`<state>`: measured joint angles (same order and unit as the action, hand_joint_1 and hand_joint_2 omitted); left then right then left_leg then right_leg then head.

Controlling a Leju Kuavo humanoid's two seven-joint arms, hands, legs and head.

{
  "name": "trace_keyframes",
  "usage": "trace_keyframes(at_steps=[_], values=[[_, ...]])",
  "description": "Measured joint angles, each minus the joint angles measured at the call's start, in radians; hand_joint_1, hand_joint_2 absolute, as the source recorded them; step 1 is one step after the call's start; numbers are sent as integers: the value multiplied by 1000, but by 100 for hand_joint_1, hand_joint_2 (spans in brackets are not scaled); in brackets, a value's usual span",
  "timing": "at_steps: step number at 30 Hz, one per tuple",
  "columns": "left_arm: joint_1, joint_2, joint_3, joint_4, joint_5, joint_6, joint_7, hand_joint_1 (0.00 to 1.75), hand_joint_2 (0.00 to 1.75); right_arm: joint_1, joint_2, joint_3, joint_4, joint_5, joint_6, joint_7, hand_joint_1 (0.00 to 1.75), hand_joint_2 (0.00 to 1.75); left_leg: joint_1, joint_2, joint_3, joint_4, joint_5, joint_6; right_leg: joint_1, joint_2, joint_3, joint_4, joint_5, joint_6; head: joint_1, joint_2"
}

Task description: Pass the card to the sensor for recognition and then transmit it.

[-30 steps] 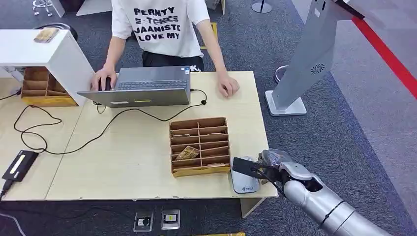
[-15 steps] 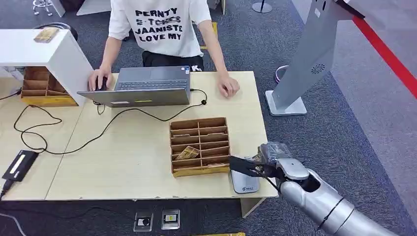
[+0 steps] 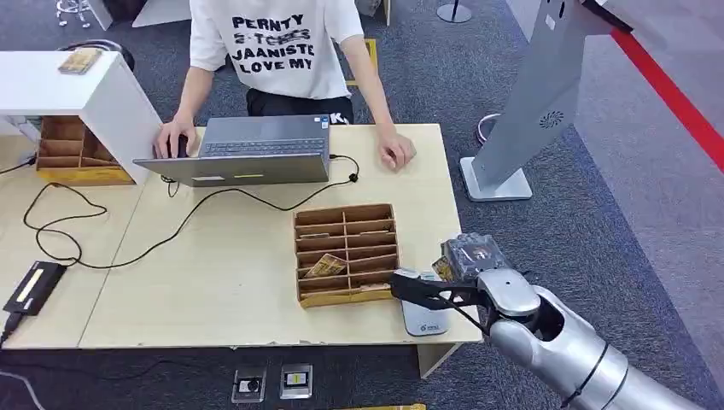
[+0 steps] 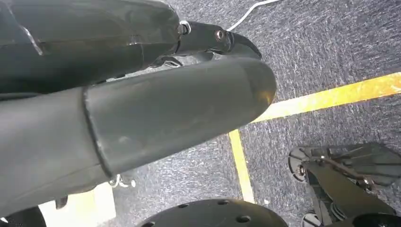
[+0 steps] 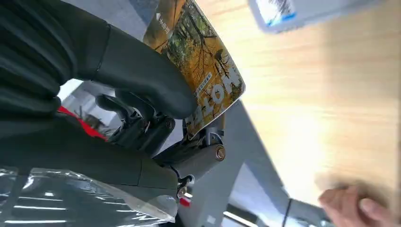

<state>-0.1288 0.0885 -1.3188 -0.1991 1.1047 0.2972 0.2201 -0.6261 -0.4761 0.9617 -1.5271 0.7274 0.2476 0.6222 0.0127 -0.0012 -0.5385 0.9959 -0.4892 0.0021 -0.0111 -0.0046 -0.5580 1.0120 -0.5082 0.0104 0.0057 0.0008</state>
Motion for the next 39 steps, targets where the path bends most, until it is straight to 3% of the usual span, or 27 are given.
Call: trace_keyframes(at_steps=[4, 18, 39], values=[[0, 0, 0, 0, -2, -2, -1, 0, 0, 9, 2, 2, -23, -19, 25, -8, 175, 175, 0, 0, 0, 0, 0, 0, 0, 0, 0, 0, 0, 0, 0, 0], [0, 0, 2, 0, -21, -6, -7, 0, 0, 15, 5, 29, -30, -98, 15, -49, 175, 175, 0, 0, 0, 0, 0, 0, 0, 0, 0, 0, 0, 0, 0, 0], [0, 0, 2, 0, -40, -10, -10, 0, 0, 20, 3, 30, 25, -141, -29, -44, 175, 175, 0, 0, 0, 0, 0, 0, 0, 0, 0, 0, 0, 0, 0, 0]])
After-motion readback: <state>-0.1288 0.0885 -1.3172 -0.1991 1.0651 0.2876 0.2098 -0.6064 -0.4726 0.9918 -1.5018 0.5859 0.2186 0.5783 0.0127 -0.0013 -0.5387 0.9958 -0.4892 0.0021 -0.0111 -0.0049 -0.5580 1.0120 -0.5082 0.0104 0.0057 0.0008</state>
